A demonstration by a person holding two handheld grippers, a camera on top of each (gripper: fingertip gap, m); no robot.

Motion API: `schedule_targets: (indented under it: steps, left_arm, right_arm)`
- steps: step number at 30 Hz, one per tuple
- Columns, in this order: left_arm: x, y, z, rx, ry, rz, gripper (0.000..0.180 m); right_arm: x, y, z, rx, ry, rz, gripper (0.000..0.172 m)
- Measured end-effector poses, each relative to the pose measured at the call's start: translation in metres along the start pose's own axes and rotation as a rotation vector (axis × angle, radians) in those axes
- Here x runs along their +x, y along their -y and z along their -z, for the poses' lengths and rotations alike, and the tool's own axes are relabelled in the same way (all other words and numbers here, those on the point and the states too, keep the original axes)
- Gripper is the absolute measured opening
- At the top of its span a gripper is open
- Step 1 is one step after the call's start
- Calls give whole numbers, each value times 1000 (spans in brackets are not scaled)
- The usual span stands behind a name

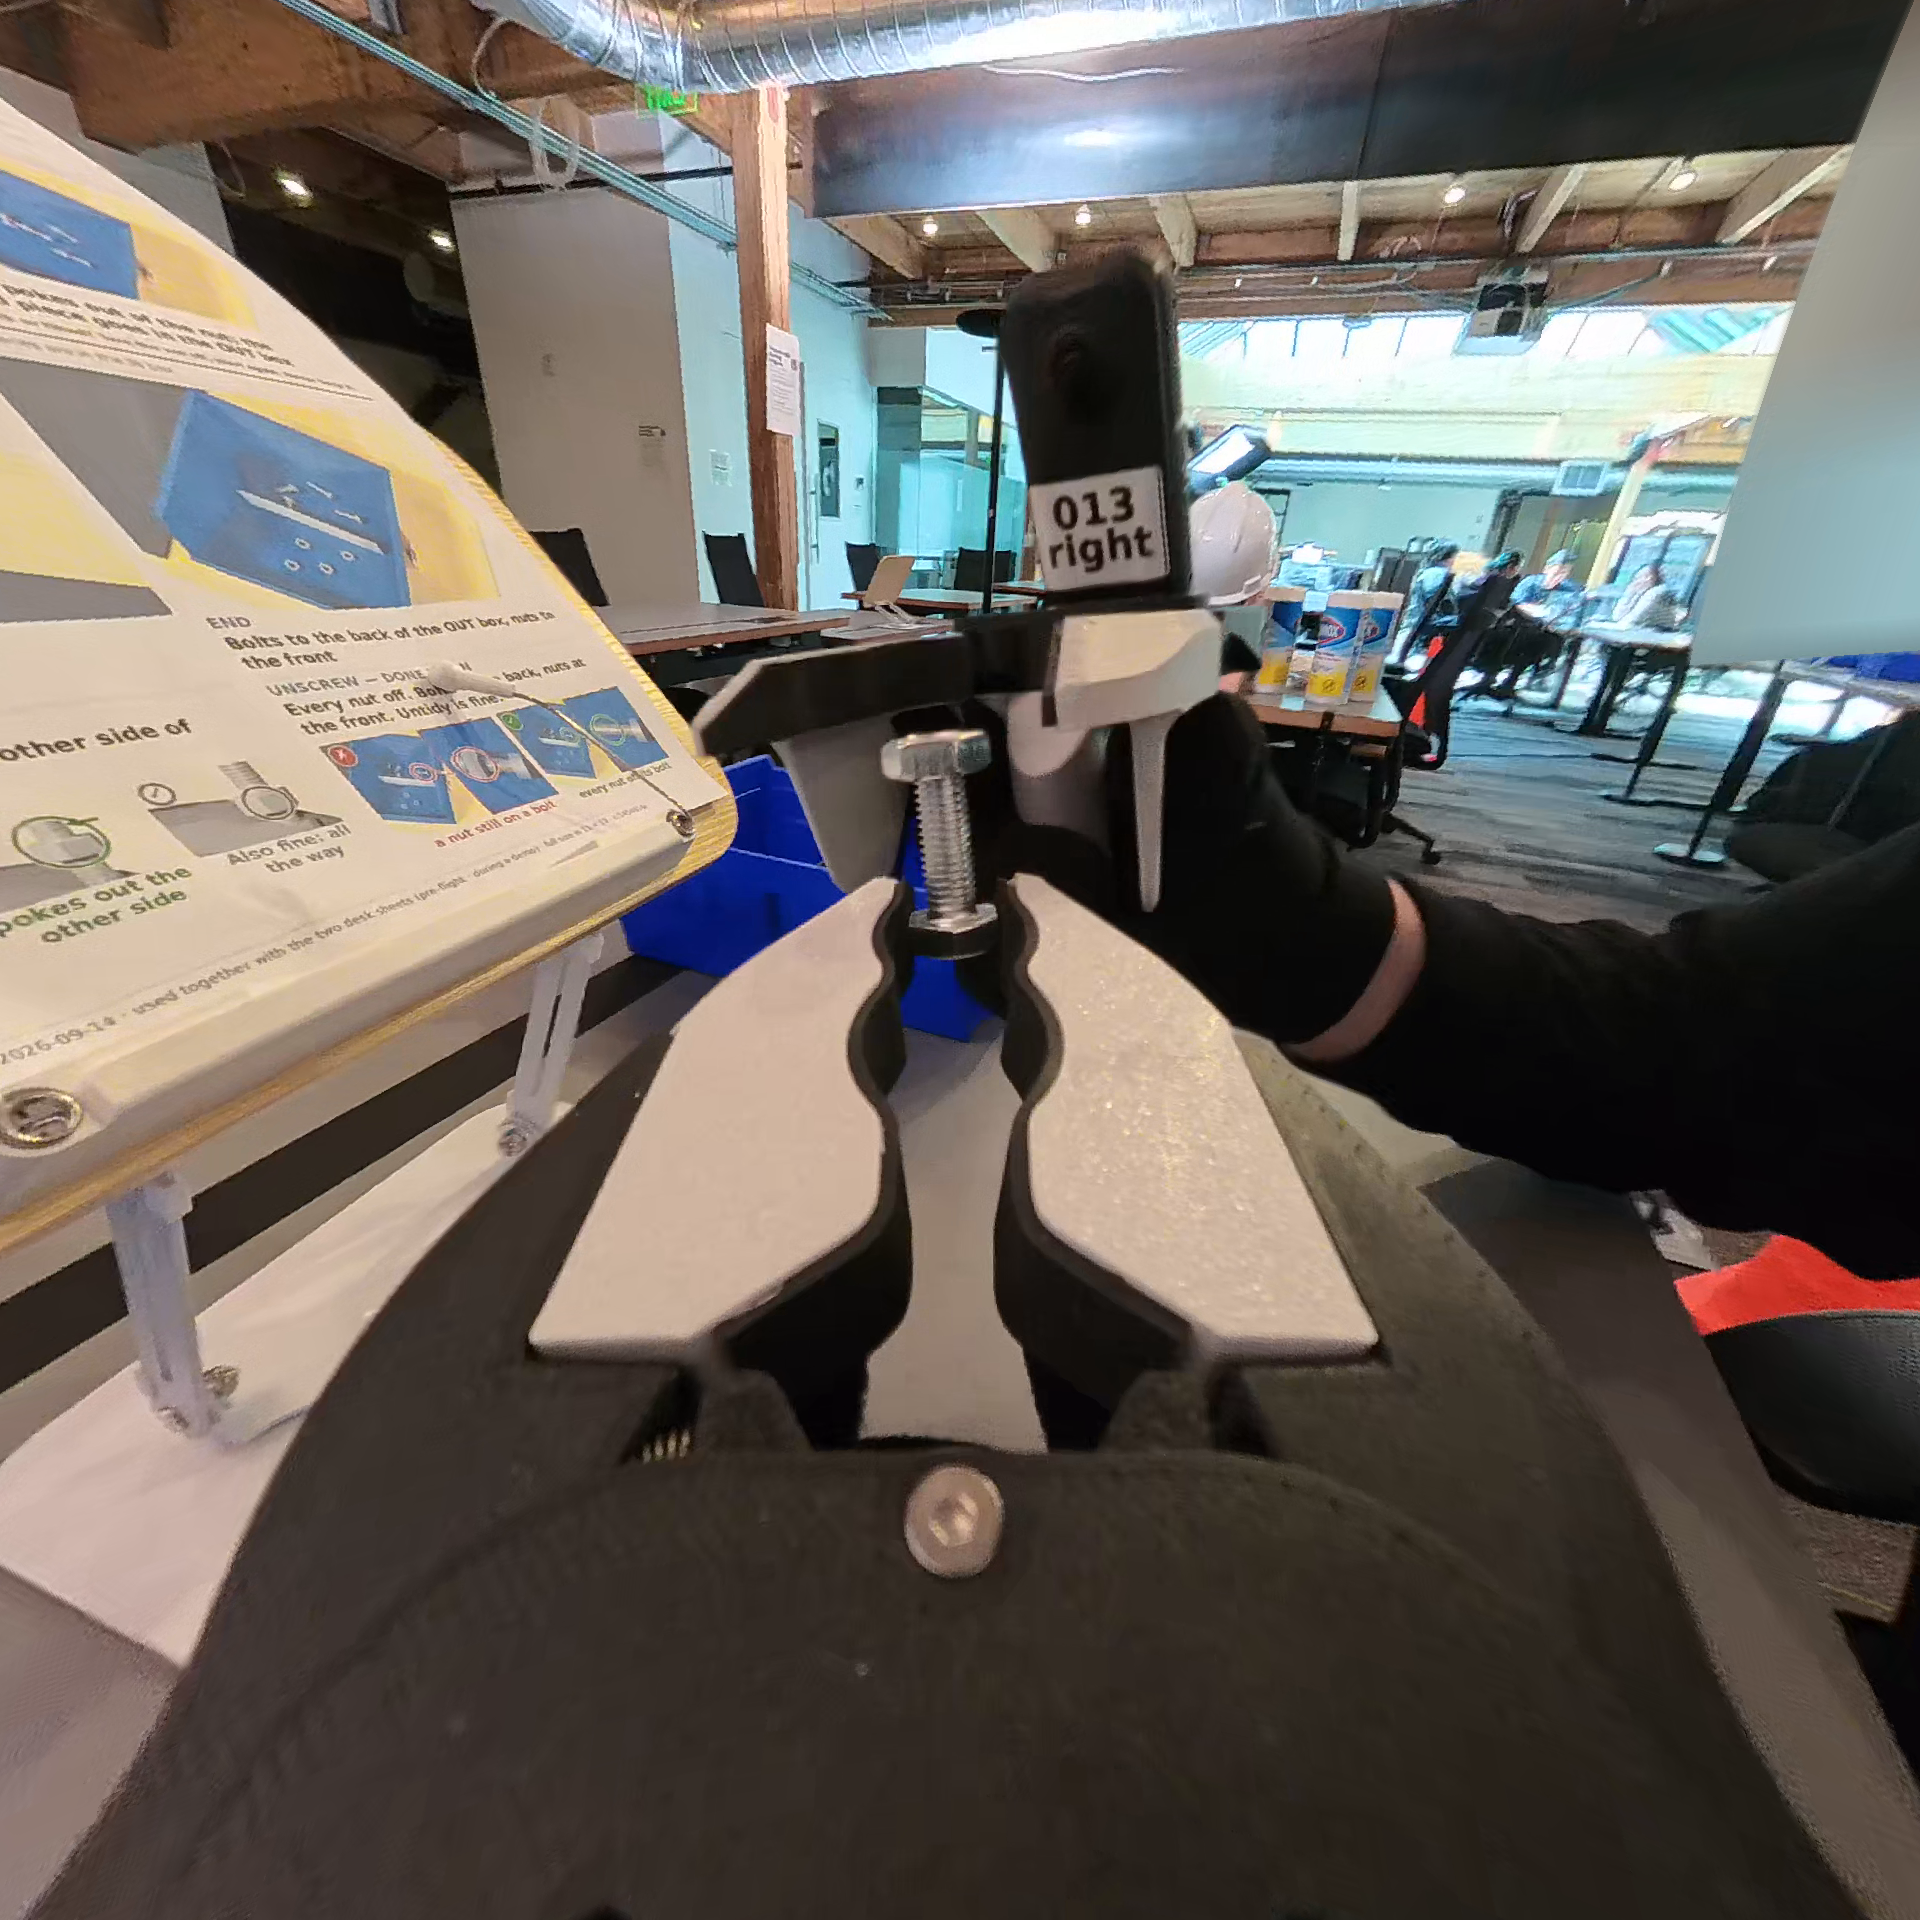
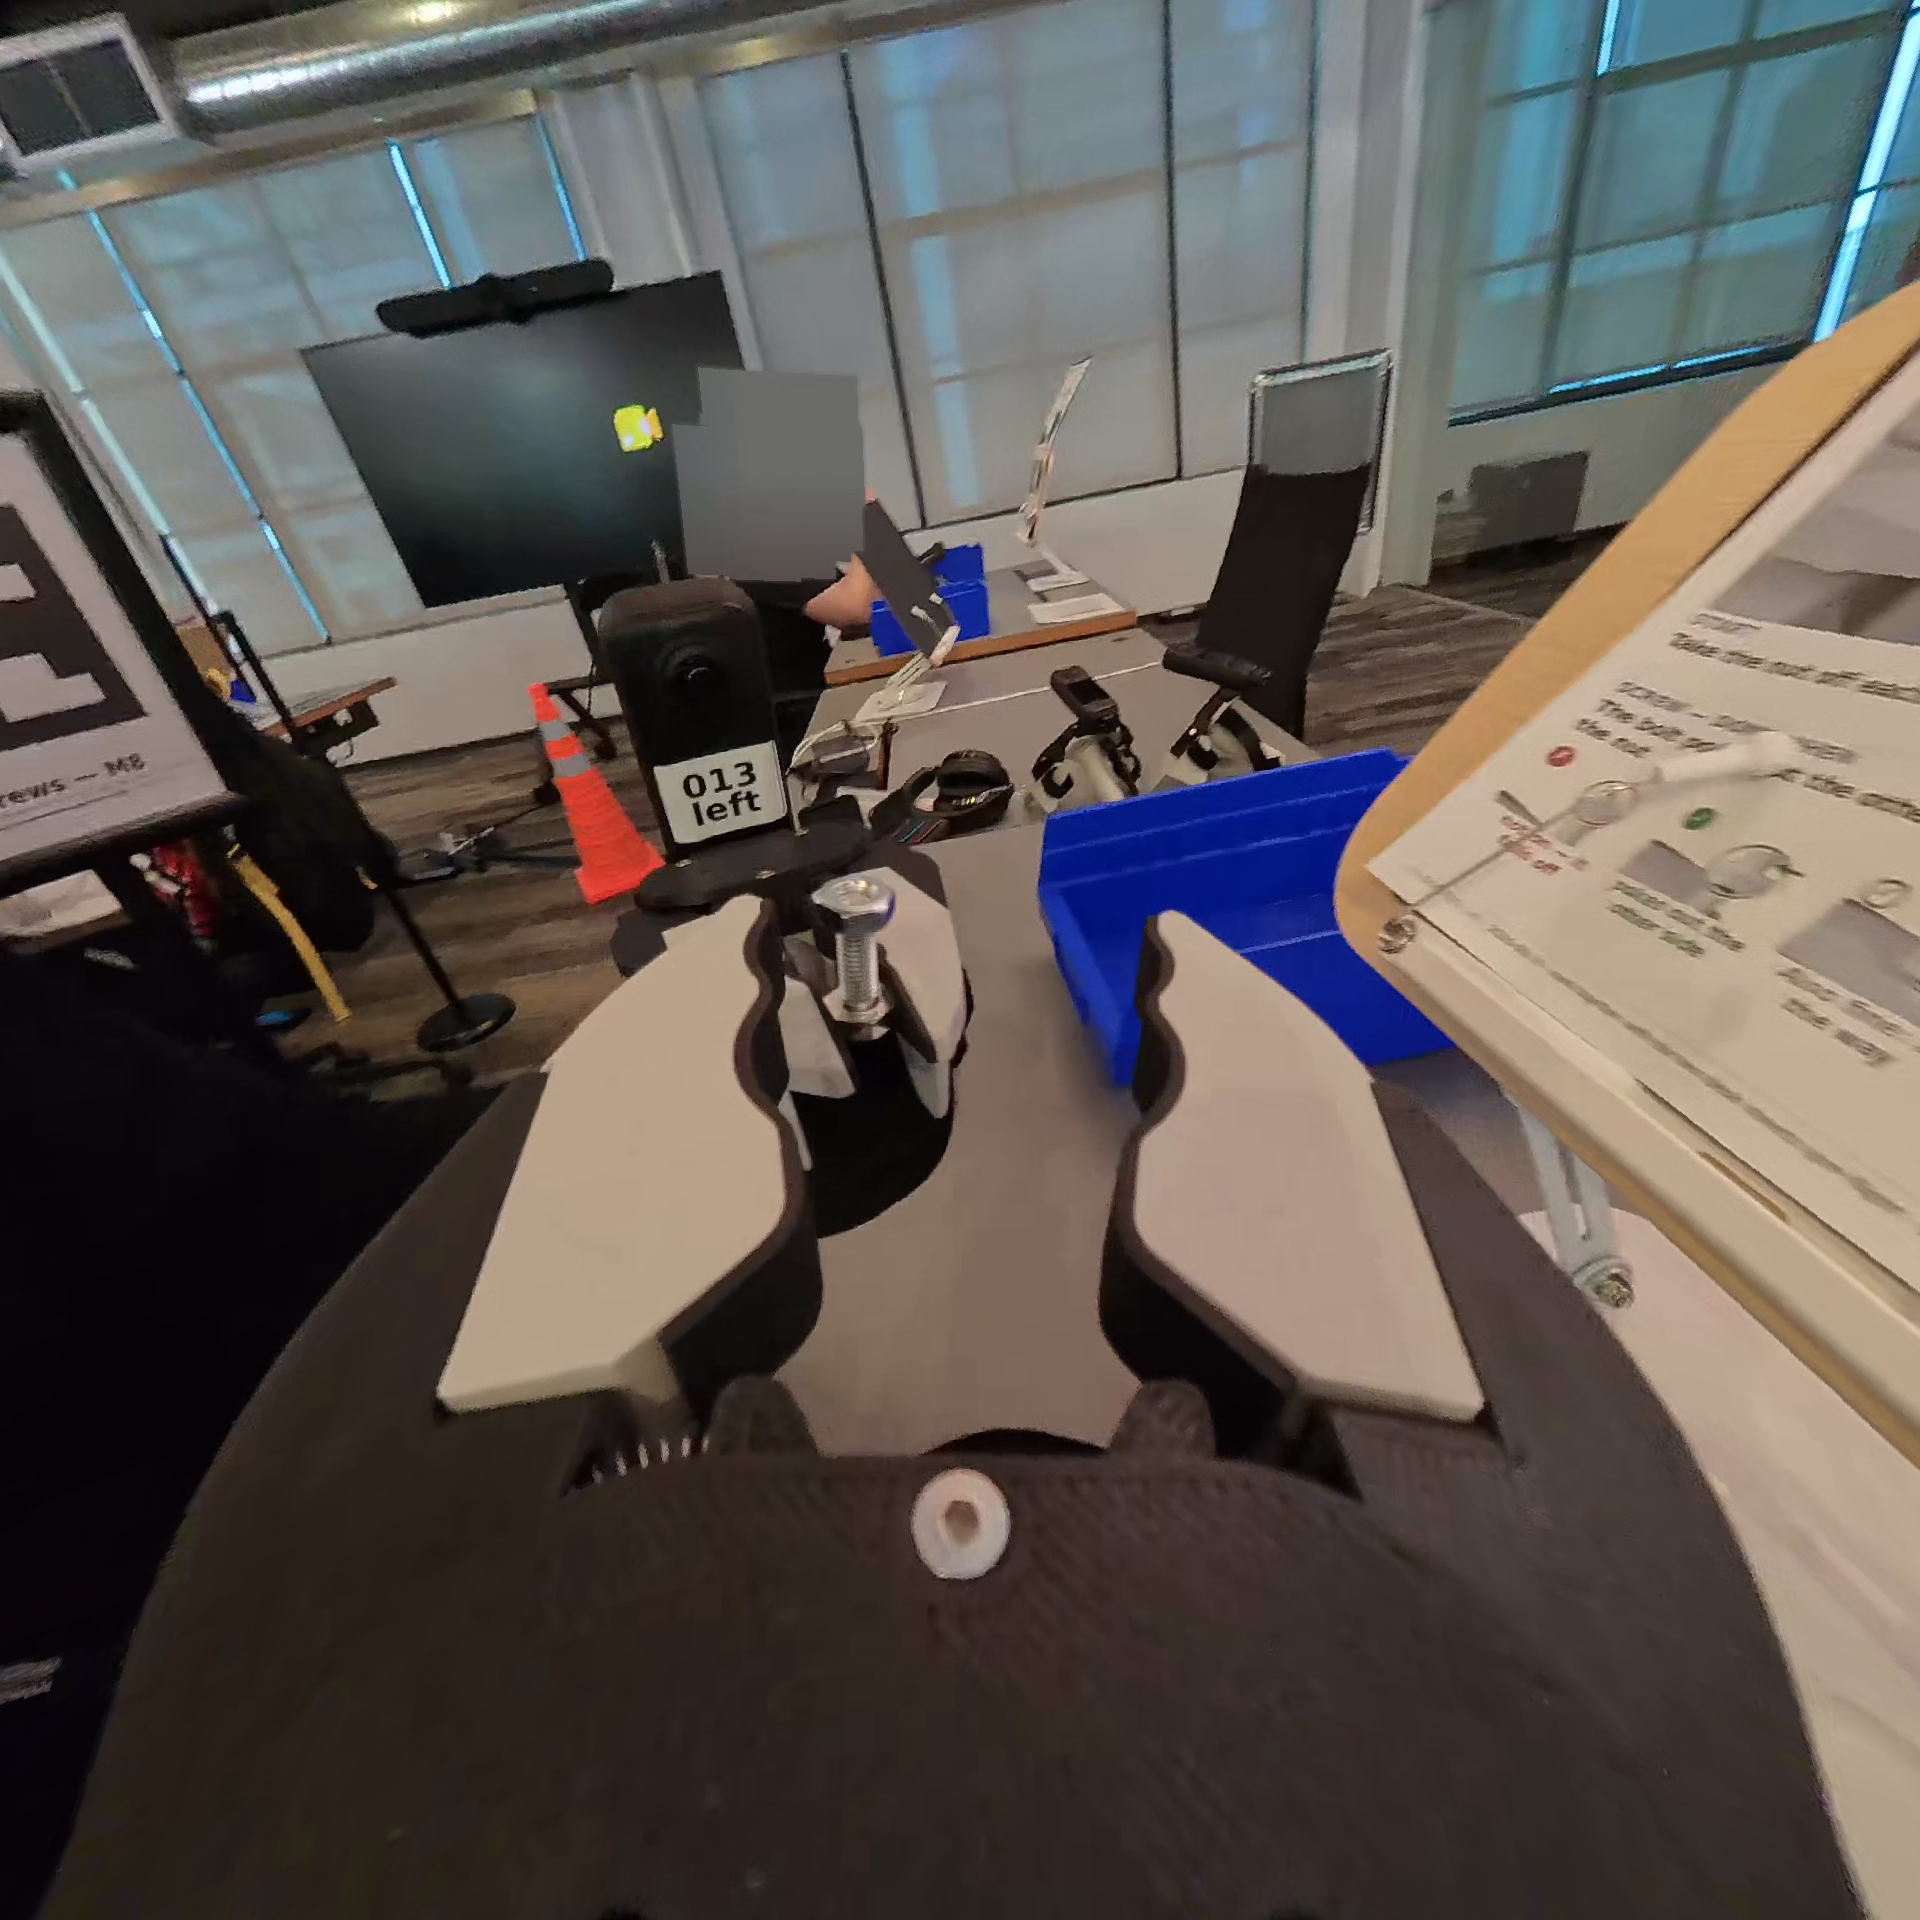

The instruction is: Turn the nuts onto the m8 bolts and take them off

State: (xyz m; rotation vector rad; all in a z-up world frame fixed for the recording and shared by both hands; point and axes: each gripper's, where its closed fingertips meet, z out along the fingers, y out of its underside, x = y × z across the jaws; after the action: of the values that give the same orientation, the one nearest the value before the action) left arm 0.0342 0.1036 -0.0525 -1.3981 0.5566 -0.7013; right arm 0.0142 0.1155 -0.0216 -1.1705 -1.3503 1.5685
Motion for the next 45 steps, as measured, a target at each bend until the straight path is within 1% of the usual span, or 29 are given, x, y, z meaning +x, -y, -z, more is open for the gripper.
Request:
schedule_targets:
  steps: [2,7,9,12,17,21,23,25,28,30,35,42,45]
  left_arm:
    - [-4,-2,1,-28,51,-54,15]
    - [-13,-11,-2,-142,195,-240,15]
    - [-14,-14,-3,-173,231,-289,15]
    - [-11,-15,-4,-172,234,-305,15]
    - [-7,-12,-5,-143,209,-280,15]
    - [-9,-10,-3,-149,228,-302,15]
    - [-12,-11,-1,-177,258,-345,15]
    - [-16,-13,-1,-223,305,-414,15]
    - [-22,-18,-1,-307,384,-542,15]
    - [-25,-23,-1,-350,411,-603,15]
    - [-27,-28,-1,-378,435,-642,15]
    - [-32,-32,-1,-444,505,-764,15]
    - [-33,-35,-1,-466,521,-800,15]
  right_arm:
    - [-4,-3,-3,-52,7,-2,64]
    - [-5,-7,-2,-114,-17,-40,61]
    - [-3,-9,-1,-136,-27,-49,60]
    - [-1,-9,0,-125,-31,-51,59]
    - [-2,-13,-4,-107,-34,-50,59]
    - [-3,-11,3,-112,-35,-48,59]
    - [-5,-13,7,-156,-37,-50,53]
    - [-5,-22,10,-232,-52,-82,45]
    - [-11,-33,10,-295,-36,-144,41]
    - [-13,-35,10,-301,-39,-173,38]
    - [-6,-38,13,-320,-88,-212,29]
    - [-7,-48,4,-334,-70,-286,24]
    - [-4,-49,2,-319,-69,-305,17]
